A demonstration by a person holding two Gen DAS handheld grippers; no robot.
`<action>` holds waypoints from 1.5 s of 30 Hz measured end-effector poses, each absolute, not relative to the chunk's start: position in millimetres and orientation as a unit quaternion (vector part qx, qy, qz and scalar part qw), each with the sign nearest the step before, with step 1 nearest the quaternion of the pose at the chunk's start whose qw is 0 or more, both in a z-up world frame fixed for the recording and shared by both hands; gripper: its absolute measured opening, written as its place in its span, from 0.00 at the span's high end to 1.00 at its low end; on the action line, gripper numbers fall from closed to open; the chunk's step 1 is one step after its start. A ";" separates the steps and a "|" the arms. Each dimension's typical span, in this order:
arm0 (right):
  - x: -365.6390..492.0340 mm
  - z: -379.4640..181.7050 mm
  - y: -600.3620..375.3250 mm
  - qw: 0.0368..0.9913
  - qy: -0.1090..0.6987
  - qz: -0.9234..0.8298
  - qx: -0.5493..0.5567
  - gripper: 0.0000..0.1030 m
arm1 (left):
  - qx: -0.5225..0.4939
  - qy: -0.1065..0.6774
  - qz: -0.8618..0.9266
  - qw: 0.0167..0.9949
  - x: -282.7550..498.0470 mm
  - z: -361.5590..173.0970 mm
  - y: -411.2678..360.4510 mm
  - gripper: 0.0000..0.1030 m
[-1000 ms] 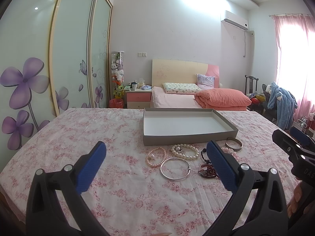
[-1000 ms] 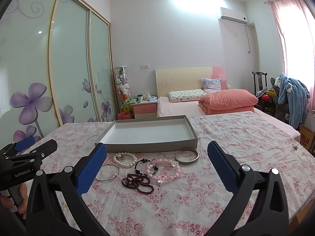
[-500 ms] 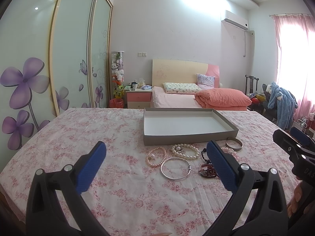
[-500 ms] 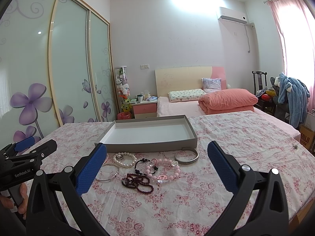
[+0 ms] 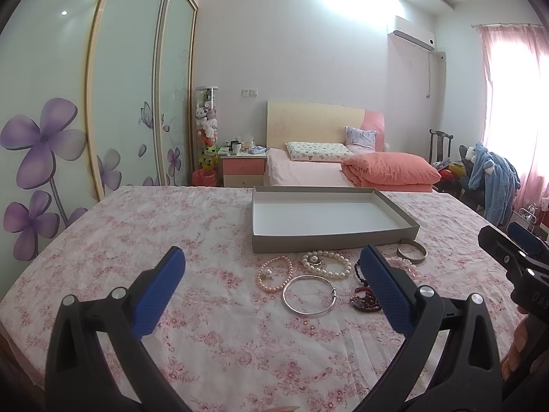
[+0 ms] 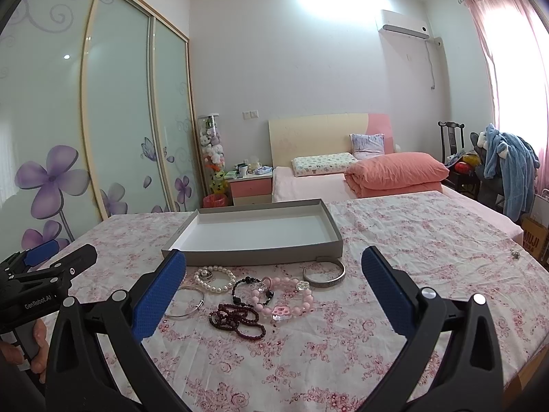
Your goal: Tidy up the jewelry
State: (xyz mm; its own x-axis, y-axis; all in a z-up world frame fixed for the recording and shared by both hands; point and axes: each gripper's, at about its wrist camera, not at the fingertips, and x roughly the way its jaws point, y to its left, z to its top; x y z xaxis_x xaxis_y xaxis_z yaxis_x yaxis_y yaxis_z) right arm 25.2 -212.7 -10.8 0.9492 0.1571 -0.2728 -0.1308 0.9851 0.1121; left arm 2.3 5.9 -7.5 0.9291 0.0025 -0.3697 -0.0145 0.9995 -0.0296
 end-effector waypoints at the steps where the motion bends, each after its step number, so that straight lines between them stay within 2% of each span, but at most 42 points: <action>1: 30.4 -16.0 -214.5 0.986 0.144 0.072 0.047 0.02 | -0.016 0.189 0.005 0.982 7.4 -16.4 8.1 0.04; 9: 42.1 -15.7 -216.8 0.983 0.164 0.071 0.047 0.02 | -0.013 0.210 0.009 0.978 18.4 -20.5 10.5 0.04; 17: 97.0 -24.7 -233.1 0.966 0.253 0.047 0.036 0.02 | -0.016 0.290 -0.004 0.957 51.4 -42.7 18.8 0.04; 24: 156.6 -58.9 -250.1 0.934 0.355 0.031 0.015 0.20 | -0.015 0.350 -0.020 0.937 78.5 -62.6 23.5 0.04; 30: 182.9 -91.4 -260.9 0.905 0.425 0.030 0.015 0.21 | -0.013 0.392 -0.017 0.920 97.6 -78.8 24.9 0.04; 37: 203.0 -99.3 -255.2 0.898 0.439 0.031 0.012 0.25 | -0.004 0.407 -0.019 0.913 110.3 -84.2 21.5 0.04; 44: 221.5 -102.4 -247.3 0.900 0.435 0.029 -0.003 0.26 | 0.003 0.418 -0.012 0.908 125.1 -87.8 25.9 0.09; 45: 223.9 -102.5 -247.2 0.900 0.435 0.028 -0.002 0.29 | 0.003 0.422 -0.012 0.907 127.5 -89.3 26.0 0.09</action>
State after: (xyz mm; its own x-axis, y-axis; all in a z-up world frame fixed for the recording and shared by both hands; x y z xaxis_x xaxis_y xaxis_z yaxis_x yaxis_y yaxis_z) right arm 223.9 -247.2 -102.5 0.6201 0.0495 -0.7830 -0.0526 0.9984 0.0214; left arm 127.5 26.0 -89.3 0.6442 -0.0191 -0.7646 0.0247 0.9997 -0.0042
